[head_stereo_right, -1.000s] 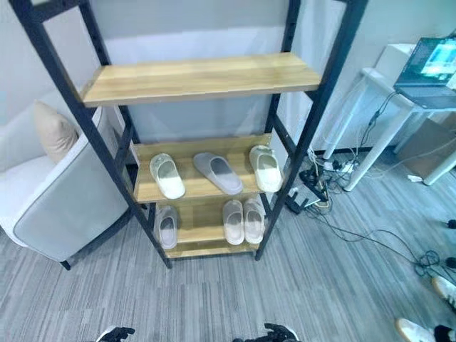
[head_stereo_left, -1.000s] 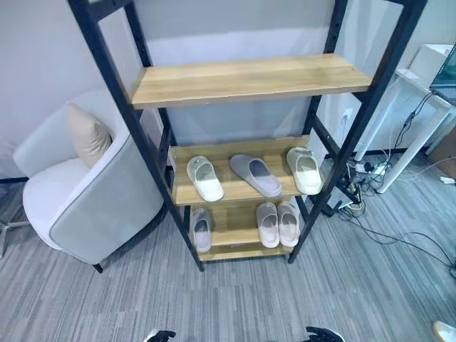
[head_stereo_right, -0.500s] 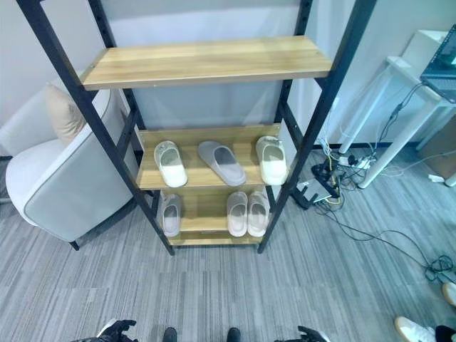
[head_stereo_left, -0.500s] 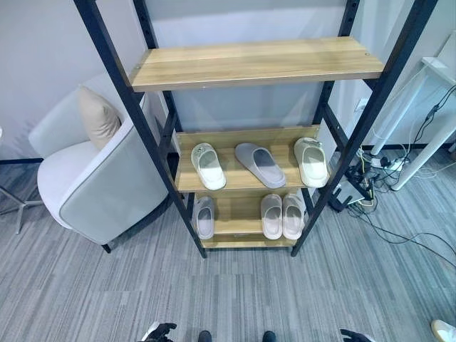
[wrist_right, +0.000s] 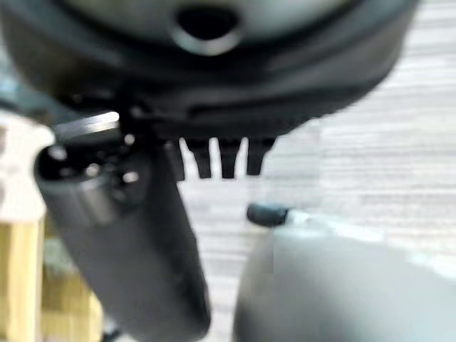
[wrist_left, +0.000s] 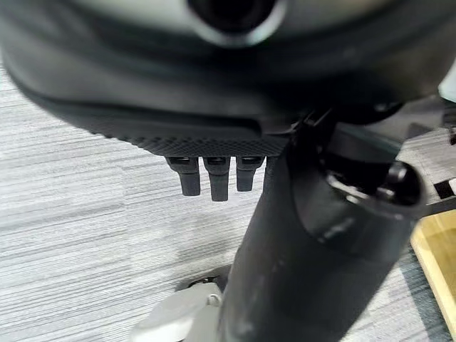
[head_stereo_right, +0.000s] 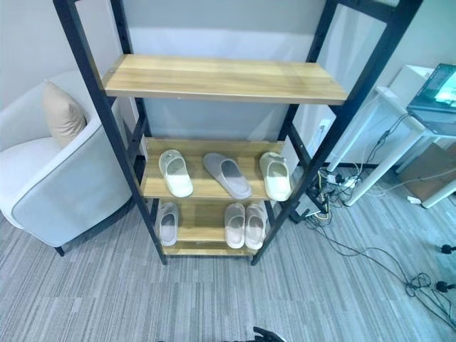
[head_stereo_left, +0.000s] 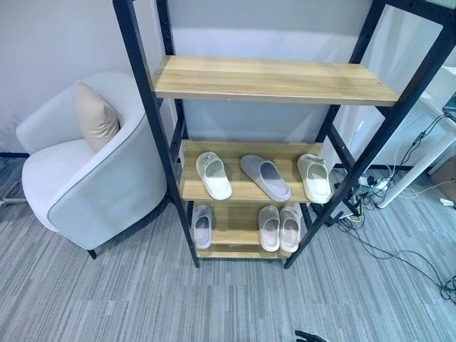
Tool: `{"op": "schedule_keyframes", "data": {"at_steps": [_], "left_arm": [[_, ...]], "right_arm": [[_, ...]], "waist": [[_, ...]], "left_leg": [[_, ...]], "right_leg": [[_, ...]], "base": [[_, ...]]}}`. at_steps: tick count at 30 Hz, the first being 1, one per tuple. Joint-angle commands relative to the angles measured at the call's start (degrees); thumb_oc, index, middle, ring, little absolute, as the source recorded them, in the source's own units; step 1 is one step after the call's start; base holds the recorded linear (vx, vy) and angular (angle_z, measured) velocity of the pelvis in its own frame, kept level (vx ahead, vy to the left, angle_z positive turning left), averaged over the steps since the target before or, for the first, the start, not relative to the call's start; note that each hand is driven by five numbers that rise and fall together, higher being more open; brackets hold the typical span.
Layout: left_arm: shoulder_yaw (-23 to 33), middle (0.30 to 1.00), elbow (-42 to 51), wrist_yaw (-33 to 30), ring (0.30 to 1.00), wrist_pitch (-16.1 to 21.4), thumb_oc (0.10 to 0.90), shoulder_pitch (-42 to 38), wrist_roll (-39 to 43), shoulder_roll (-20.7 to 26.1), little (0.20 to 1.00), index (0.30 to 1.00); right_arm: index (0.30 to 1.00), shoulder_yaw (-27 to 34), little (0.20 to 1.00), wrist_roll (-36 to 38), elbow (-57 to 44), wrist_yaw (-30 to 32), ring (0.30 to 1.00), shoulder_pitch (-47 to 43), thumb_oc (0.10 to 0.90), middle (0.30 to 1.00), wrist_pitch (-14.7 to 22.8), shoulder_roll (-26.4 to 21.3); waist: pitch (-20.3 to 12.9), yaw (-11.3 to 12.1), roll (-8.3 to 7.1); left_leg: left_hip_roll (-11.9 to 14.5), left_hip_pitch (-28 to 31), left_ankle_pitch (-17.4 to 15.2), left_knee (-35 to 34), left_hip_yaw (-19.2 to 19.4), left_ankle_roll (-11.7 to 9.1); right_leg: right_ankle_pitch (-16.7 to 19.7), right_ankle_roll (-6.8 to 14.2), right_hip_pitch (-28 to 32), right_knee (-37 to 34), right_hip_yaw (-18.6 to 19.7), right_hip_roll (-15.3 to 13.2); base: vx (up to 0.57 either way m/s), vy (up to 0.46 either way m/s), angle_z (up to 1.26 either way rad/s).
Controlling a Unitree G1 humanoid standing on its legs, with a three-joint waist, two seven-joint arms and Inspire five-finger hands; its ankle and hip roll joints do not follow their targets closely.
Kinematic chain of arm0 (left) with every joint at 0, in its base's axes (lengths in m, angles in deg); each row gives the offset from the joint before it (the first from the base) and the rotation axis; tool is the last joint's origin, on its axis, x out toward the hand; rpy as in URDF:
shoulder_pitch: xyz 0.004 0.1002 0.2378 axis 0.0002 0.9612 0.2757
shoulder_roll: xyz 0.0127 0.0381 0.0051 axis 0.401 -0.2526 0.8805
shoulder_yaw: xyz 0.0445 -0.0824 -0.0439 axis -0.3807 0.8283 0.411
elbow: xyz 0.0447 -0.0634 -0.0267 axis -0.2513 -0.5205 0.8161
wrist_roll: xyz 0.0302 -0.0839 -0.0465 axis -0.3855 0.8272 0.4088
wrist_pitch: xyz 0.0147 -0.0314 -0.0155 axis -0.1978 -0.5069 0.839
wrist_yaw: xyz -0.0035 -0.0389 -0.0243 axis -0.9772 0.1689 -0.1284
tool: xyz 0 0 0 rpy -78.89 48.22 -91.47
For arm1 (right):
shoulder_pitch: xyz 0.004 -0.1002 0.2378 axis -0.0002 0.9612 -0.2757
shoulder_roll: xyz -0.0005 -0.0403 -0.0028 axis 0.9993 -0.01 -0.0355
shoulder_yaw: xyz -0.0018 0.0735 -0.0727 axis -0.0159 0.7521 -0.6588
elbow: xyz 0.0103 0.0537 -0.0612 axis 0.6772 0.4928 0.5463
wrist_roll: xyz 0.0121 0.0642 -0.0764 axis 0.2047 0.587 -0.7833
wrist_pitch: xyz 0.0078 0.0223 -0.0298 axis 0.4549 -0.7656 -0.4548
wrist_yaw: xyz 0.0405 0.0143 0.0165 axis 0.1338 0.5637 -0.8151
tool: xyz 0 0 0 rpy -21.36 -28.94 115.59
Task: Arrange the slippers neatly on the shoe rack.
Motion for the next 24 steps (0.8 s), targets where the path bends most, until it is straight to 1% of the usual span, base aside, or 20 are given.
{"op": "schedule_keyframes", "data": {"at_steps": [1, 3, 4, 5, 6, 8, 9, 10, 11, 12, 13, 14, 15, 16, 18, 19, 20, 21, 22, 24], "left_arm": [[-2.78, 0.900, 0.85, -0.07, 0.900, 2.59, 0.800, -5.45, 1.75, 0.29, 0.900, 0.900], [-4.84, 0.900, 2.49, -0.51, 0.900, 2.82, 0.800, -6.93, 1.40, -0.11, 0.900, 0.900], [-4.47, 0.900, 3.64, -1.22, 0.900, 3.39, 0.800, -6.99, 2.50, -0.83, 0.900, 0.900], [-4.49, 0.900, 3.66, -1.22, 0.900, 3.38, 0.800, -6.96, 2.50, -0.83, 0.900, 0.900], [-6.43, 0.900, 4.89, -0.68, 0.900, 3.72, 0.800, -7.47, 2.49, -1.56, 0.900, 0.900], [-6.85, 0.900, 3.83, -0.50, 0.900, 3.51, 0.800, -6.94, 2.25, -1.92, 0.900, 0.900], [-6.86, 0.900, 3.82, -0.51, 0.900, 3.53, 0.800, -6.92, 2.25, -1.93, 0.900, 0.900], [-6.65, 0.900, 3.12, -0.38, 0.900, 3.32, 0.800, -6.41, 2.22, -2.14, 0.900, 0.900], [-6.00, 0.900, 0.94, -0.36, 0.900, 2.90, 0.800, -6.02, 2.44, -2.73, 0.900, 0.900], [-5.68, 0.900, -0.44, -0.21, 0.900, 2.44, 0.800, -5.70, 2.33, -2.89, 0.900, 0.900], [-5.67, 0.900, -0.46, -0.21, 0.900, 2.46, 0.800, -5.71, 2.32, -2.89, 0.900, 0.900], [-4.88, 0.900, -2.07, 0.01, 0.900, 1.96, 0.800, -4.59, 1.85, -3.20, 0.900, 0.900], [-4.47, 0.900, -3.37, 0.20, 0.900, 1.41, 0.800, -3.46, 0.40, -3.15, 0.900, 0.900], [-3.57, 0.900, -4.51, 0.62, 0.900, 0.86, 0.800, -2.17, -1.14, -2.69, 0.900, 0.900], [-3.13, 0.900, -4.62, 0.71, 0.900, 0.91, 0.800, -1.91, -1.09, -2.46, 0.900, 0.900], [-2.28, 0.900, -3.99, 0.67, 0.900, 1.11, 0.800, -1.79, -0.16, -2.30, 0.900, 0.900], [-2.28, 0.900, -3.98, 0.67, 0.900, 1.11, 0.800, -1.78, -0.16, -2.29, 0.900, 0.900], [-1.81, 0.900, -2.37, 0.32, 0.900, 1.59, 0.800, -2.40, 1.41, -1.99, 0.900, 0.900], [-1.82, 0.900, -2.36, 0.32, 0.900, 1.58, 0.800, -2.39, 1.42, -1.98, 0.900, 0.900], [-2.19, 0.900, -0.08, -0.44, 0.900, 2.30, 0.800, -4.04, 2.70, -1.66, 0.900, 0.900]], "right_arm": [[0.900, 1.43, 0.900, 4.97, -0.88, 0.40, 0.900, -2.33, 0.800, 0.900, 3.01, -2.42], [0.900, 1.64, 0.900, 5.58, -1.56, 1.00, 0.900, -3.38, 0.800, 0.900, 3.63, -3.44], [0.900, 1.96, 0.900, 4.18, 0.60, 1.30, 0.900, -0.58, 0.800, 0.900, 4.33, -2.25], [0.900, 1.96, 0.900, 4.16, 0.61, 1.31, 0.900, -0.55, 0.800, 0.900, 4.36, -2.24], [0.900, 2.80, 0.900, 4.07, 2.71, 2.92, 0.900, -2.40, 0.800, 0.900, 3.38, -3.24], [0.900, 2.98, 0.900, 5.74, 0.70, 2.69, 0.900, -2.38, 0.800, 0.900, 3.85, -2.91], [0.900, 2.98, 0.900, 5.75, 0.67, 2.69, 0.900, -2.34, 0.800, 0.900, 3.84, -2.91], [0.900, 2.84, 0.900, 5.82, 0.77, 2.43, 0.900, -1.87, 0.800, 0.900, 3.79, -2.45], [0.900, 2.03, 0.900, 5.02, 2.10, 2.54, 0.900, -2.23, 0.800, 0.900, 3.27, -1.92], [0.900, 1.56, 0.900, 4.39, 2.51, 2.58, 0.900, -2.40, 0.800, 0.900, 3.07, -1.79], [0.900, 1.56, 0.900, 4.38, 2.52, 2.58, 0.900, -2.41, 0.800, 0.900, 3.08, -1.79], [0.900, 1.14, 0.900, 3.61, 2.48, 2.35, 0.900, -2.39, 0.800, 0.900, 2.85, -1.47], [0.900, 1.14, 0.900, 3.08, 2.37, 2.29, 0.900, -2.19, 0.800, 0.900, 2.78, -1.17], [0.900, 0.87, 0.900, 2.74, 1.94, 1.68, 0.900, -1.66, 0.800, 0.900, 2.67, -0.79], [0.900, 0.80, 0.900, 2.63, 1.67, 1.51, 0.900, -1.34, 0.800, 0.900, 2.72, -0.57], [0.900, 0.79, 0.900, 2.51, 1.22, 1.05, 0.900, -1.03, 0.800, 0.900, 2.74, -0.06], [0.900, 0.79, 0.900, 2.51, 1.21, 1.05, 0.900, -1.02, 0.800, 0.900, 2.73, -0.05], [0.900, 0.91, 0.900, 2.22, 0.99, 0.74, 0.900, -0.75, 0.800, 0.900, 2.67, 0.38], [0.900, 0.91, 0.900, 2.22, 0.98, 0.75, 0.900, -0.75, 0.800, 0.900, 2.67, 0.39], [0.900, 1.02, 0.900, 2.15, 0.46, 0.74, 0.900, -1.57, 0.800, 0.900, 2.84, 0.45]], "waist": [[2.19, -0.18, 0.13], [4.03, -0.45, 0.11], [5.13, -1.23, 0.61], [5.11, -1.25, 0.64], [5.90, -1.71, 1.17], [5.73, -1.44, 1.26], [5.73, -1.45, 1.21], [5.54, -1.17, 1.43], [5.88, 0.17, 2.02], [6.04, 0.70, 2.19], [6.06, 0.71, 2.15], [5.52, 0.98, 2.37], [4.90, 0.88, 2.47], [3.66, 0.62, 2.24], [3.18, 0.64, 1.94], [2.38, 0.75, 1.45], [2.39, 0.76, 1.43], [1.80, 0.86, 0.99], [1.81, 0.89, 0.97], [2.14, 0.89, 1.12]], "left_leg": [[1.03, -0.91, -7.22, 8.97, -0.93, -1.56], [1.75, -3.93, -4.88, 15.61, -0.96, -3.11], [2.03, -5.48, -3.72, 18.35, 0.42, -3.10], [2.06, -5.61, -3.84, 18.59, 0.37, -3.11], [2.62, -8.15, -2.41, 19.95, 3.73, -2.53], [0.60, -10.08, -3.42, 16.56, 4.62, -1.43], [0.51, -9.97, -3.42, 16.47, 4.64, -1.38], [-0.14, -10.60, -2.46, 13.73, 4.80, -1.11], [-0.74, -13.84, 0.82, 9.68, 4.71, -1.43], [-0.79, -14.52, 1.77, 8.60, 4.80, -1.63], [-0.84, -14.44, 1.79, 8.53, 4.84, -1.63], [-0.88, -13.14, 1.61, 6.01, 4.82, -1.15], [-1.11, -12.59, 1.82, 5.95, 4.18, -0.76], [-1.78, -11.40, 1.50, 5.71, 4.00, -0.32], [-2.07, -10.84, 0.95, 6.03, 4.16, -0.02], [-2.83, -9.95, -0.37, 6.72, 4.08, 0.82], [-2.84, -9.93, -0.39, 6.74, 4.11, 0.83], [-3.58, -9.00, -1.84, 7.07, 4.32, 1.80], [-3.59, -8.99, -1.87, 7.09, 4.35, 1.81], [-4.12, -8.14, -3.02, 7.15, 4.55, 2.79]], "right_leg": [[-7.73, 2.81, 0.10, 6.20, 1.37, -0.27], [-8.21, 1.77, 1.01, 6.12, 1.22, 0.27], [-8.58, 1.52, 1.07, 6.34, 1.04, 0.19], [-8.61, 1.52, 1.05, 6.38, 1.01, 0.23], [-8.86, 0.80, 2.09, 6.15, -0.01, 0.08], [-8.91, 0.86, 2.75, 5.16, -0.02, 0.38], [-8.95, 0.90, 2.85, 5.12, -0.03, 0.29], [-9.10, 1.02, 3.35, 4.49, -0.03, 0.64], [-9.66, 1.01, 4.53, 3.69, 0.10, 1.82], [-10.06, 0.97, 4.94, 3.57, 0.27, 2.17], [-10.10, 0.98, 4.97, 3.58, 0.30, 2.12], [-10.45, 1.15, 5.46, 3.66, 0.85, 2.38], [-10.72, 1.31, 5.74, 3.87, 1.10, 2.36], [-11.18, 1.61, 6.34, 4.08, 1.66, 1.64], [-11.34, 1.77, 6.63, 4.11, 2.11, 1.20], [-11.56, 2.13, 6.95, 4.67, 2.94, 0.45], [-11.58, 2.14, 6.97, 4.68, 2.95, 0.43], [-11.59, 2.83, 6.56, 6.83, 3.35, -0.39], [-11.64, 2.84, 6.54, 6.88, 3.38, -0.41], [-10.74, 4.32, 3.54, 13.26, 3.48, -1.09]], "base": [[0.01, -0.281, 0.04], [-0.07, -0.177, 0.01], [-0.08, -0.084, 0.08], [-0.03, -0.060, 0.20], [0.03, -0.061, 0.29], [0.08, -0.041, 0.26], [0.11, -0.002, 0.17], [0.17, 0.000, 0.13], [0.21, 0.005, 0.13], [0.16, 0.004, 0.04], [0.14, 0.034, -0.11], [0.19, 0.063, -0.23], [0.37, 0.142, -0.32], [0.37, 0.158, -0.24], [0.26, 0.131, -0.23], [0.16, 0.096, -0.23], [0.29, 0.192, -0.23], [0.13, 0.098, -0.14], [0.17, 0.146, -0.11], [0.07, 0.123, -0.05]]}}
